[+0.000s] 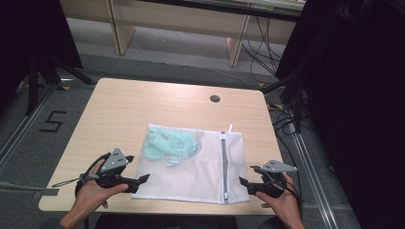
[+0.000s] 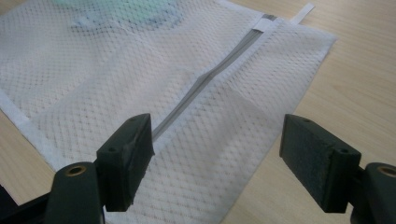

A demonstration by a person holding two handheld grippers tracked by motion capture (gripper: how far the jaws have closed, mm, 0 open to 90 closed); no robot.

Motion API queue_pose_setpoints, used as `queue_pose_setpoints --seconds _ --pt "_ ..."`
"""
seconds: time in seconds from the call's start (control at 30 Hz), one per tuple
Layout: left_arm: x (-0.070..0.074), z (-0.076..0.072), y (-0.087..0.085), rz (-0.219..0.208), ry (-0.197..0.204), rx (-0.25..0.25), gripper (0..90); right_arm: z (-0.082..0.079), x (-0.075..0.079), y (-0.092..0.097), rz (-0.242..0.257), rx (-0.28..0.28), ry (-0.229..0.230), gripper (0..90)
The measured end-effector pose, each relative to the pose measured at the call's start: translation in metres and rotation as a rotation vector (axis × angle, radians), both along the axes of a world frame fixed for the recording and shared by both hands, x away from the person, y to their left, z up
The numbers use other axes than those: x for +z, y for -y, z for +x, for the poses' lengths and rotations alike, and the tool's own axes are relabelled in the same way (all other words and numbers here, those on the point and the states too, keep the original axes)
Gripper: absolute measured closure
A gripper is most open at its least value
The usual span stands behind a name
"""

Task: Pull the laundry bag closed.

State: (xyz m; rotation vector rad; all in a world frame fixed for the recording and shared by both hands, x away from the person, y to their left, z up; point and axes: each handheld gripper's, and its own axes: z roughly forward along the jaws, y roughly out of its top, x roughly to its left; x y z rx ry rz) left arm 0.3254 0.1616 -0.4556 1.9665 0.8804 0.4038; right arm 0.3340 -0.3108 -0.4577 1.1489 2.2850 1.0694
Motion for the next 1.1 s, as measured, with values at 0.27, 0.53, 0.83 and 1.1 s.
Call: queue_pose_setpoints --seconds 0.27,0.53,0.83,1.1 --pt "0.000 0.007 0.011 0.045 -0.007 -0.057 15.1 0.000 -0.002 -0.003 0.000 0.026 -0.020 26.7" --pt "-0.002 0.010 0.031 0.023 -0.001 -0.086 15.2 0.002 -0.006 -0.009 -0.042 0.114 -0.036 21.5" --pt "-0.009 0.017 0.056 -0.015 -0.056 -0.149 16.3 0.002 -0.007 -0.023 -0.057 0.221 -0.093 27.4" --pt "-0.016 0.014 0.078 0.050 -0.033 -0.222 17.2 -0.002 -0.013 -0.033 -0.070 0.348 -0.121 40.3"
